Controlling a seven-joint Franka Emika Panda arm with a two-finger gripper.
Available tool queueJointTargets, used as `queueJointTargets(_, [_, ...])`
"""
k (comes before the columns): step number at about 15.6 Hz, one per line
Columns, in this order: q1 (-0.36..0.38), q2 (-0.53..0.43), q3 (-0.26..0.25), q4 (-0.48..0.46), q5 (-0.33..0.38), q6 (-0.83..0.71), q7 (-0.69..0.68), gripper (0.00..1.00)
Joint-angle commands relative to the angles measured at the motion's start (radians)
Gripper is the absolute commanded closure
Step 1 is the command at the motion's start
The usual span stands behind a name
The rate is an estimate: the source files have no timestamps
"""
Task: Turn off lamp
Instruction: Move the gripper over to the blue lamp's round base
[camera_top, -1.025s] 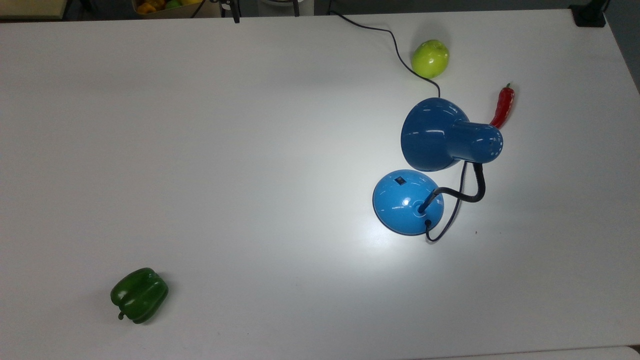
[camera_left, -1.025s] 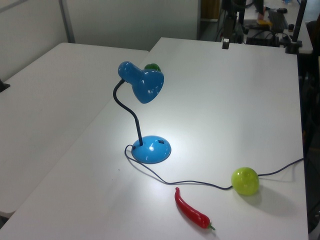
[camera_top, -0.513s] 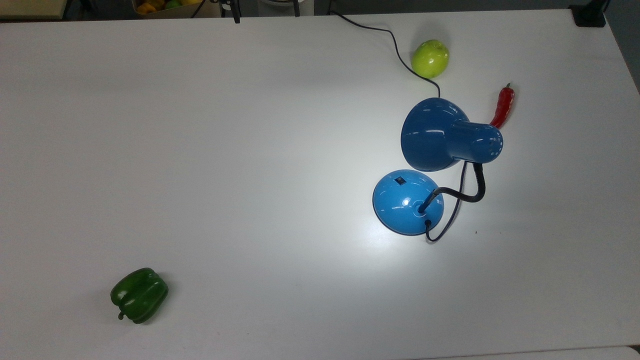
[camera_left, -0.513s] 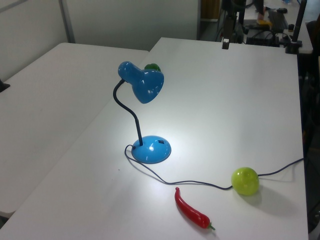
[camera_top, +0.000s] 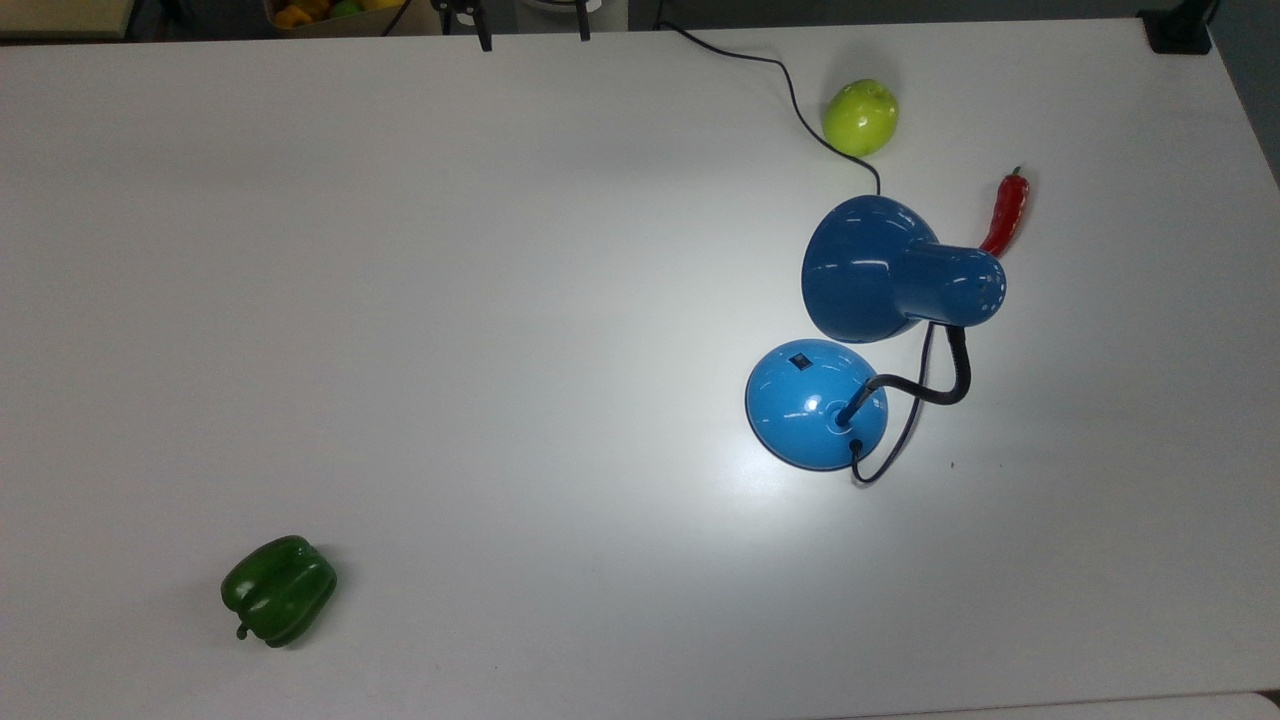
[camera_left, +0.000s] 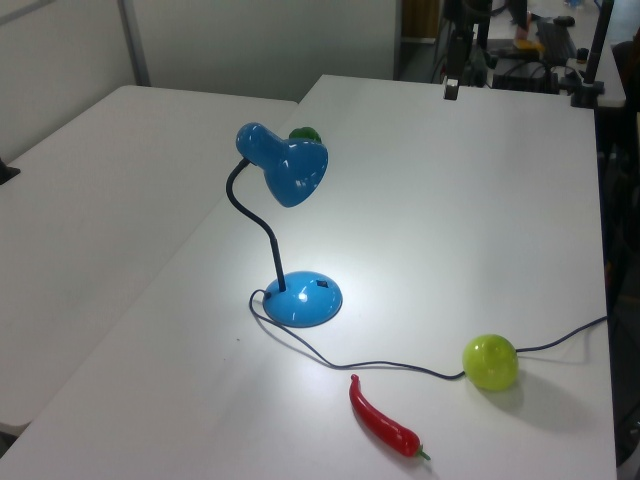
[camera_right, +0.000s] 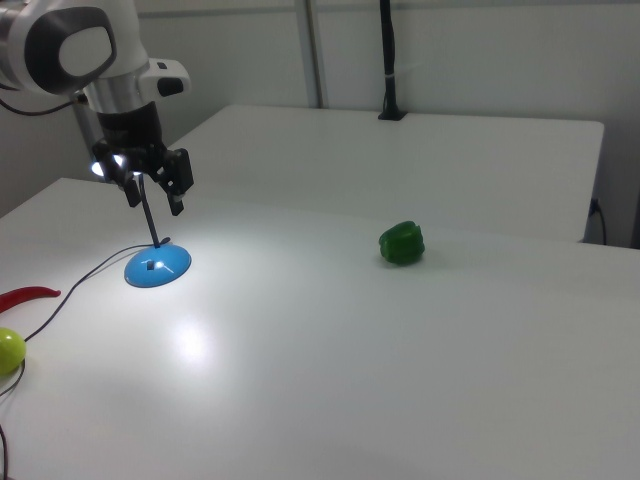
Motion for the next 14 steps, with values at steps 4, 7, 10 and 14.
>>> queueJointTargets(4, [0.002, 0.013, 0.004, -0.004, 0.028, 0.010, -0.023, 0.78])
queueJointTargets(7, [0.004, 0.026, 0.004, -0.007, 0.029, 0.017, -0.080, 0.97])
queueJointTargets(10, [0.007, 0.030, 0.004, -0.013, 0.029, 0.018, -0.094, 1.00])
queueJointTargets(14, [0.018, 0.038, 0.035, -0.049, 0.026, 0.056, -0.097, 1.00])
